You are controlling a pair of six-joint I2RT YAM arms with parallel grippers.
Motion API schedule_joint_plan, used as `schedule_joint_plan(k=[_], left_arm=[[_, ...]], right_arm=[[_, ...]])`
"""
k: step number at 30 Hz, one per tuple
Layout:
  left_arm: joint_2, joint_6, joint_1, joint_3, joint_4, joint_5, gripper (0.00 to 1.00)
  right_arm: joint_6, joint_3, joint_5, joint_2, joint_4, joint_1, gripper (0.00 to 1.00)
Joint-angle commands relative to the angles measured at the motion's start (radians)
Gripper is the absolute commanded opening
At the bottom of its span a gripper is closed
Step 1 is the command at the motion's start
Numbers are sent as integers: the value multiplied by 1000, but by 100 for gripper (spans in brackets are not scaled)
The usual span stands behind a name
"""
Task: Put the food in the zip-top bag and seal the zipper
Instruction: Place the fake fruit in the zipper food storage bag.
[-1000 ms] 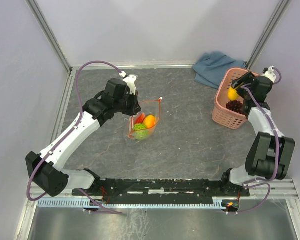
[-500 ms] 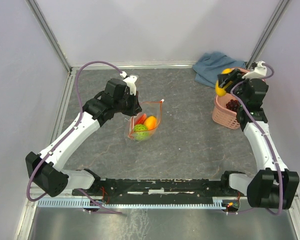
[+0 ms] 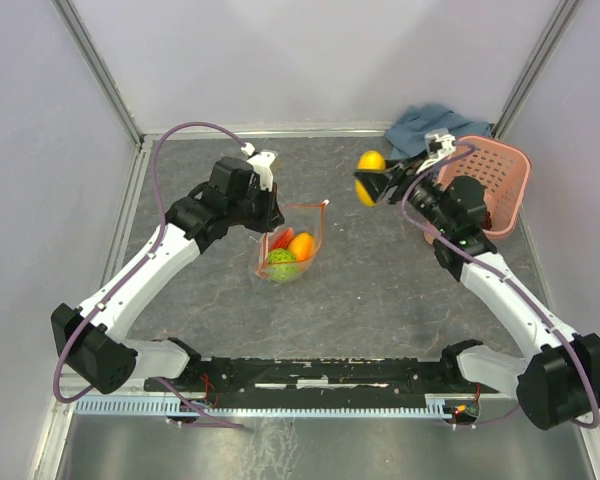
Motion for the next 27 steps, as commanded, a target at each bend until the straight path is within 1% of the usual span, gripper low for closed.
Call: schedule_joint_plan(k=[1, 4, 8, 12, 19, 24, 27], left_arm=[[-16, 33, 5, 11, 49, 54, 3], [-13, 32, 5, 9, 50, 55, 3], [-9, 30, 4, 9, 50, 62, 3], [-12, 29, 5, 9, 51, 62, 3], [-11, 28, 5, 9, 50, 53, 3], [-12, 28, 5, 8, 49, 38, 3], [-12, 28, 5, 8, 49, 34, 3]], right_arm=[[-19, 7, -94, 46, 269, 97, 43], [-23, 12, -110, 94, 366, 166, 44], [-34, 28, -130, 163, 449, 251, 45], [-34, 24, -146, 244, 569, 307, 45], [-31, -1, -185, 347, 723, 343, 45], [-77, -38, -232, 370, 735, 349, 46], [-144, -67, -267, 377, 721, 349, 46]])
